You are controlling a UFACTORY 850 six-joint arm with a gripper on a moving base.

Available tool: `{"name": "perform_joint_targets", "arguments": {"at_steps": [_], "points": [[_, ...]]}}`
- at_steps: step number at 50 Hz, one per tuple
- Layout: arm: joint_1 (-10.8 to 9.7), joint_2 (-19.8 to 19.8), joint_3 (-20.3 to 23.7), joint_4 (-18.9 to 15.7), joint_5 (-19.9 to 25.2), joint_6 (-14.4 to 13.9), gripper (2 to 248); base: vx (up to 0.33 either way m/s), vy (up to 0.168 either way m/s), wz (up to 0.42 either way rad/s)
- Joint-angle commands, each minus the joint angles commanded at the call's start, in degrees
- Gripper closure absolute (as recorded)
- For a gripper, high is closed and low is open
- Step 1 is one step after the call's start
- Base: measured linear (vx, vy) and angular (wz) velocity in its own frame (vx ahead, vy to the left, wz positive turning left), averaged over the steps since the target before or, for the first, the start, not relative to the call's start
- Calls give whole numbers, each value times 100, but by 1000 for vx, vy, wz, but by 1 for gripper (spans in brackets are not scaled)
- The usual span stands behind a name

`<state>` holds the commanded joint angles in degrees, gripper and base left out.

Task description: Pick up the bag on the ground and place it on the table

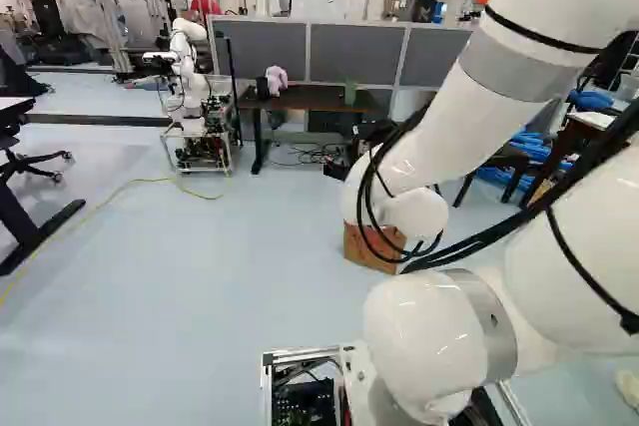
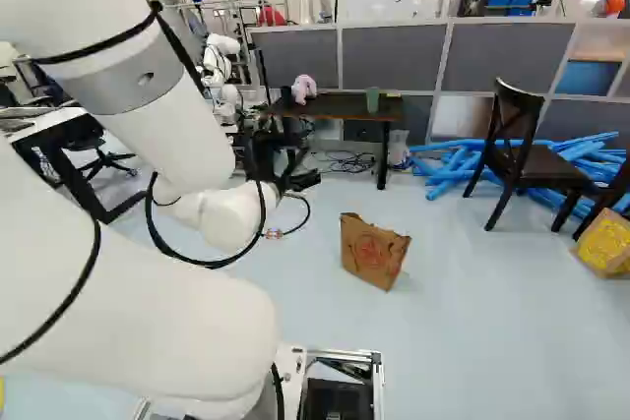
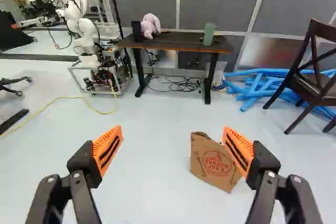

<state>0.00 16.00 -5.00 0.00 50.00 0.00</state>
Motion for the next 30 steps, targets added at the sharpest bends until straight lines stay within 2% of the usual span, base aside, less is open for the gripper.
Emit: {"name": "perform_joint_targets", "arguments": {"at_steps": [24, 30], "points": [[0, 0, 0, 0, 0, 0, 3, 0, 0, 0], [0, 0, 0, 0, 0, 0, 3, 15, 60, 288]]}}
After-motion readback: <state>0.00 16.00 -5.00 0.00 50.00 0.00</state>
